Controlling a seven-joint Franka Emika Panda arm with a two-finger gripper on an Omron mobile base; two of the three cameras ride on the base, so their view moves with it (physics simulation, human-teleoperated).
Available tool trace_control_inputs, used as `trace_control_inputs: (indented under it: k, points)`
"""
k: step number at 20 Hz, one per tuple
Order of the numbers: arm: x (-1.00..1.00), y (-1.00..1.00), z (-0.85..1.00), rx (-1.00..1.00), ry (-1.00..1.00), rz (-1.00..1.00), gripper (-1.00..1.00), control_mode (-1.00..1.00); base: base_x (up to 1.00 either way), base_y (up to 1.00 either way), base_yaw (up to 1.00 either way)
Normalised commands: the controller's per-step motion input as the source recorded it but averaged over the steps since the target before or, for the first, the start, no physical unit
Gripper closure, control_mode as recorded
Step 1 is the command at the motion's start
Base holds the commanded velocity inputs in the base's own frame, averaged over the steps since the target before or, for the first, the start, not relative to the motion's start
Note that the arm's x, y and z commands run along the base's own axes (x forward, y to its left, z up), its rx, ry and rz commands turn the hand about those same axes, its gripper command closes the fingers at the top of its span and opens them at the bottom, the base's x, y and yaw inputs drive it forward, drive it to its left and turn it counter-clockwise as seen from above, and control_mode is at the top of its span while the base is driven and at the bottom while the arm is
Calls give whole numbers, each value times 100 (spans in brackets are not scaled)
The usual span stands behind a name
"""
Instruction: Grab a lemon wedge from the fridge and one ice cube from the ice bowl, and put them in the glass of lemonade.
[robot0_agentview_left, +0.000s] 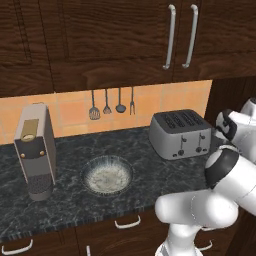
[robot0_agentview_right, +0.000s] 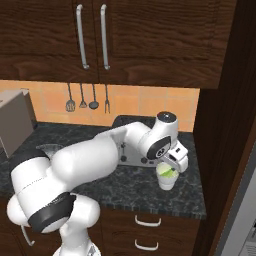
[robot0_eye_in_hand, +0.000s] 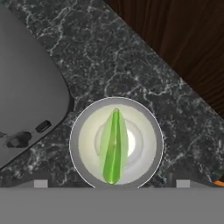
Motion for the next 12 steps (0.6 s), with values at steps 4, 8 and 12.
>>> trace_control_inputs:
  k: [4, 8, 12]
  points:
    - [-57, 0, 49, 6, -19, 0, -100, -100, 0, 0, 0]
    - [-56, 1, 53, 6, -19, 3, -100, -100, 0, 0, 0]
    - [-52, 44, 33, 1, -4, 21, -100, -100, 0, 0, 0]
